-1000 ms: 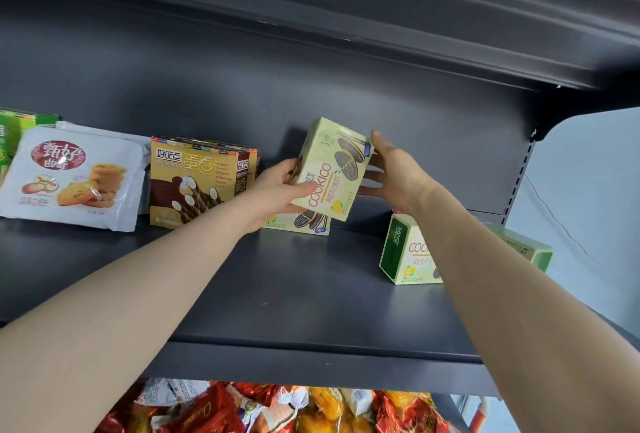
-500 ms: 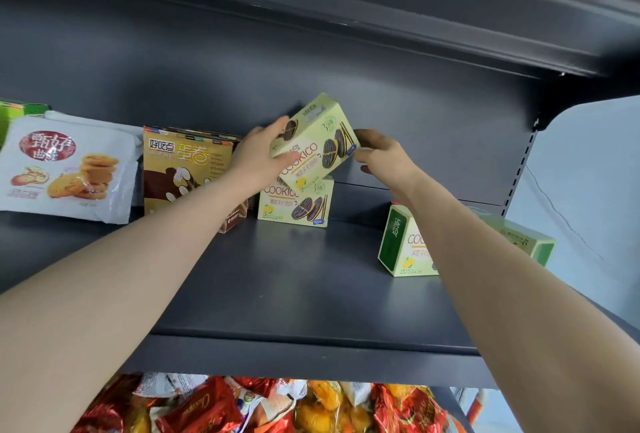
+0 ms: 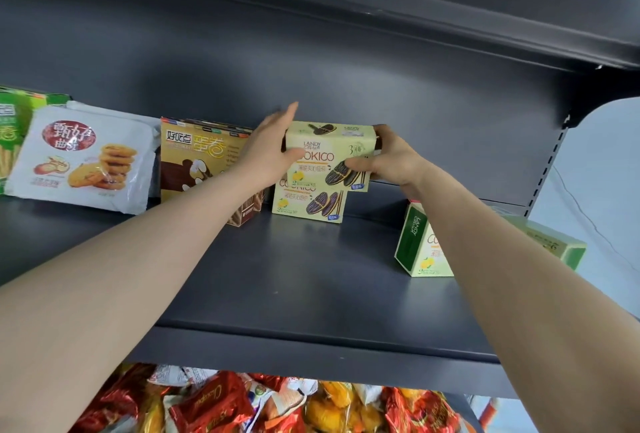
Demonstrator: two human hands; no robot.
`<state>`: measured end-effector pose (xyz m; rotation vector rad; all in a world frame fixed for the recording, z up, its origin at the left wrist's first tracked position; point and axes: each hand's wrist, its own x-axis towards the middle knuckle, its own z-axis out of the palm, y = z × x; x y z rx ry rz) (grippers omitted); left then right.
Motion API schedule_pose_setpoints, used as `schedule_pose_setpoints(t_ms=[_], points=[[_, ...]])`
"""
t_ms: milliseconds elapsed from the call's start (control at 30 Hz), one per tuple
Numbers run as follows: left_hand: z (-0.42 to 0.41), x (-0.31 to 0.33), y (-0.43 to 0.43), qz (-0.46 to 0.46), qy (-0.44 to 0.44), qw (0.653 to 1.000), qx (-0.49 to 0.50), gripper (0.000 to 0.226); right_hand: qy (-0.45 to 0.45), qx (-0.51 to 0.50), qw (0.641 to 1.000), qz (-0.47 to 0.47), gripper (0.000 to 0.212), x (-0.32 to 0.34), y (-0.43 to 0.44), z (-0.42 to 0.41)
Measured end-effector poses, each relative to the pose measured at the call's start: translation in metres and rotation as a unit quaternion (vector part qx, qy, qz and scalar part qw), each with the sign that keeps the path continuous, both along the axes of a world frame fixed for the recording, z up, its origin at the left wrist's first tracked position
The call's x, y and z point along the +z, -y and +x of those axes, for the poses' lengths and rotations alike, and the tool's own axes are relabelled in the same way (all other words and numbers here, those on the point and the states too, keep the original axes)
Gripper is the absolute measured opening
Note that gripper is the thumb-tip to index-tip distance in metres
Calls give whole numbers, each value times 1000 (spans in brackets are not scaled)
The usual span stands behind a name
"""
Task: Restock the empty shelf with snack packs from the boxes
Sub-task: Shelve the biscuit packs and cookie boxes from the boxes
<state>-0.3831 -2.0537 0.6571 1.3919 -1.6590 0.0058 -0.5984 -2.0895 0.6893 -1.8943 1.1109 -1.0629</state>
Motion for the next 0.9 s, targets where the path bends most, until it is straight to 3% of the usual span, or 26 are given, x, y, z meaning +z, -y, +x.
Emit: schedule_pose_setpoints(t_ms=[133, 300, 767, 900], points=[[-2, -20, 4, 72, 29, 997, 25, 77, -50, -9, 995, 90, 63, -10, 2, -1], [-6, -38, -2, 77, 73, 994, 27, 62, -182, -11, 980, 73, 49, -21, 4, 9], [-3, -28, -13, 95, 53, 993, 46, 41, -202, -11, 976, 87, 53, -21, -5, 7], [-6, -27, -16, 74, 64, 993, 59, 39, -169, -24, 983, 71, 56, -22, -19, 6]])
